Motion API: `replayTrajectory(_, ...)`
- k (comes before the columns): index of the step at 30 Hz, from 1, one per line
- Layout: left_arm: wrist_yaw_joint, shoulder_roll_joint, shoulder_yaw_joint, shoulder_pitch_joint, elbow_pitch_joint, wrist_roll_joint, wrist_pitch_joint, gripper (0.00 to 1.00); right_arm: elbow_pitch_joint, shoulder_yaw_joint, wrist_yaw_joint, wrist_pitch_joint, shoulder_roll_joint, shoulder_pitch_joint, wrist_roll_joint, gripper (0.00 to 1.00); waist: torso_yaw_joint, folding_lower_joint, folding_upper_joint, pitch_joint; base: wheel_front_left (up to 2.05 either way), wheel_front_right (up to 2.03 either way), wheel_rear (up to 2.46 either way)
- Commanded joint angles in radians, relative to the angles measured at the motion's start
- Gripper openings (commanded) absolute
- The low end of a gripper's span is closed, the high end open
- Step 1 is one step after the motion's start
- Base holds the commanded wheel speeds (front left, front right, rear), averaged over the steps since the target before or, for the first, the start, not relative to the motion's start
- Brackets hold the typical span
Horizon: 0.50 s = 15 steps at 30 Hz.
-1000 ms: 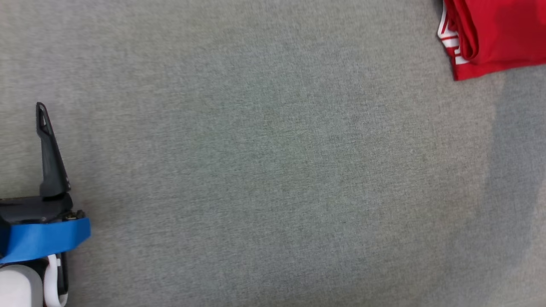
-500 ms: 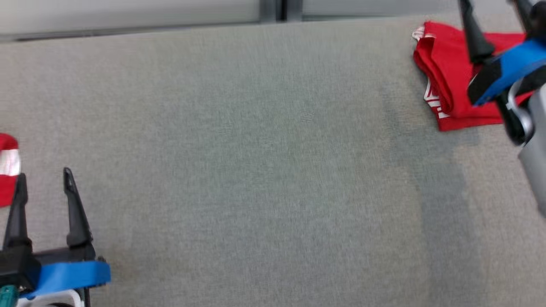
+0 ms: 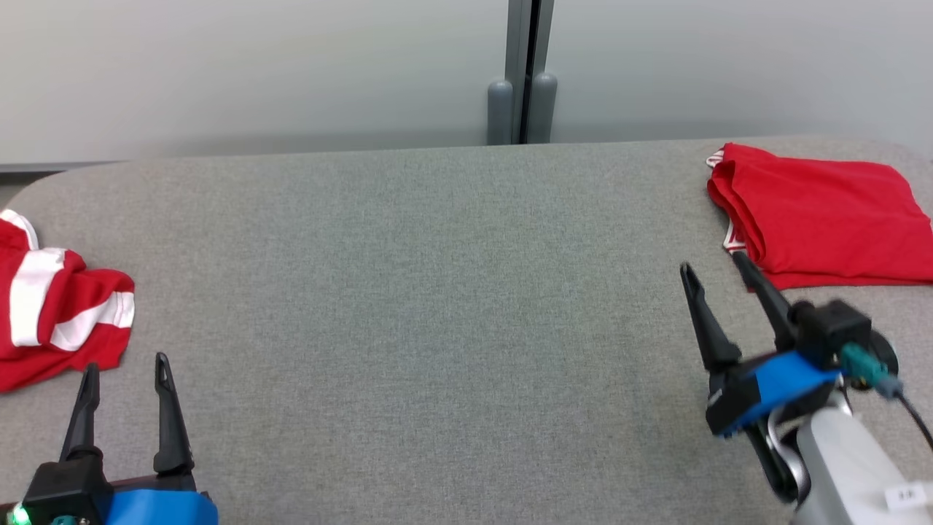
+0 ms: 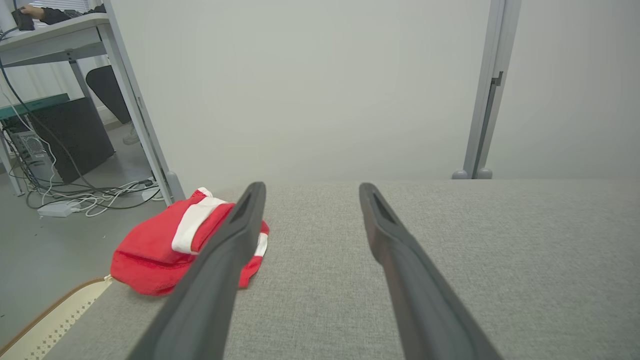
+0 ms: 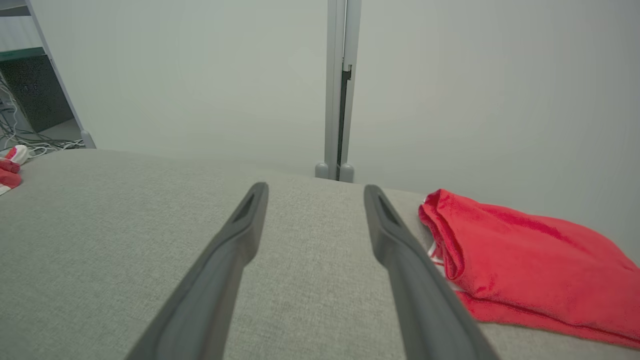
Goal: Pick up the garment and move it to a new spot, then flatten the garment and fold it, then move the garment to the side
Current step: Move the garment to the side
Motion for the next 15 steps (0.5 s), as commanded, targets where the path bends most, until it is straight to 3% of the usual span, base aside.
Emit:
replayTrajectory(1, -0.002, 0.002, 0.000, 0.009, 0.003, -0.001, 0.003, 1.00, -0.019, -0.018, 0.000, -0.003, 0.005, 0.045, -0.013, 1.00, -0.003, 0.0002, 0.0004, -0.012, 0.00, 0.00, 0.00)
replayTrajectory(15, 0.010, 0.018, -0.010, 0.077, -0.008, -0.008, 0.057, 1.00, -0.287, -0.195, 0.000, 0.086, 0.141, 0.379, -0.136, 1.00, 0.016, 0.0002, 0.0004, -0.129, 0.00, 0.00, 0.00)
